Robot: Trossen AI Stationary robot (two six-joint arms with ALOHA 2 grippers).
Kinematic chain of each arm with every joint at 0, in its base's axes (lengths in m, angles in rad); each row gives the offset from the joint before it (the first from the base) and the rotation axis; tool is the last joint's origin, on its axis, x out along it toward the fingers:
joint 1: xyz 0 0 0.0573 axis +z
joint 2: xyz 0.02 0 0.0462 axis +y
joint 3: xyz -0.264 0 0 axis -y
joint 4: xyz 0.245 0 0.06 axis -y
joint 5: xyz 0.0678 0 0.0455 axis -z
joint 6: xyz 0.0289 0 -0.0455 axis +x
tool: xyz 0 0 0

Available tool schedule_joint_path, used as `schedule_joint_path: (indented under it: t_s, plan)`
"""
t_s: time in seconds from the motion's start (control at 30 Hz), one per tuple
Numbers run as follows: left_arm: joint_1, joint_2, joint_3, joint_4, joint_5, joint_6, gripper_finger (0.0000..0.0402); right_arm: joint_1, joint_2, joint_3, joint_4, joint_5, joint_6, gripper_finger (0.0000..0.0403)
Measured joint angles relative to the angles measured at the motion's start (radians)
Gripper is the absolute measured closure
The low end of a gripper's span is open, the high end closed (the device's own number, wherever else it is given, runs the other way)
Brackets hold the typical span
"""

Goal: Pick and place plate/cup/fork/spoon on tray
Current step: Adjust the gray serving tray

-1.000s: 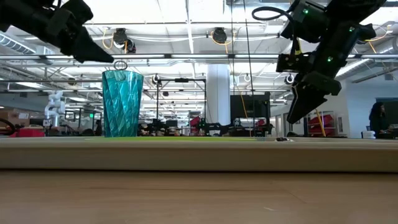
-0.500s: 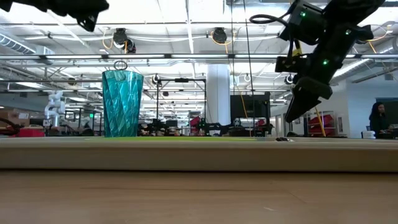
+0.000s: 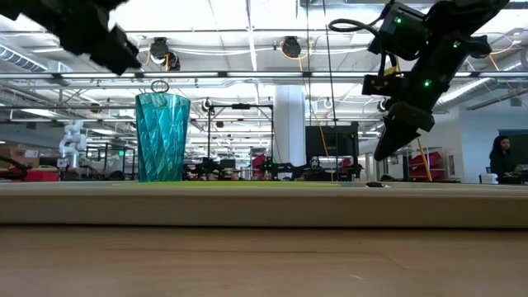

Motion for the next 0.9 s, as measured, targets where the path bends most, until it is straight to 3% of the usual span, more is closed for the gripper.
schedule_joint_path:
  t_s: [0.17, 0.33, 0.7, 0.9]
  plan:
    - [0.000, 0.054, 0.000, -0.075, -0.011, -0.063, 0.0360, 0.000, 0.000, 0.000, 0.009, 0.000, 0.008, 0.0271]
    - [-0.010, 0.093, 0.000, -0.090, 0.046, -0.109, 0.0360, -0.002, 0.000, 0.000, 0.019, 0.000, 0.010, 0.0271]
    - [-0.114, 0.192, 0.000, -0.073, 0.078, -0.231, 0.0360, -0.091, 0.000, 0.001, 0.064, -0.004, -0.065, 0.0271]
    - [-0.143, 0.276, 0.000, -0.095, 0.096, -0.307, 0.0360, -0.130, 0.000, 0.001, 0.114, -0.078, -0.076, 0.0271]
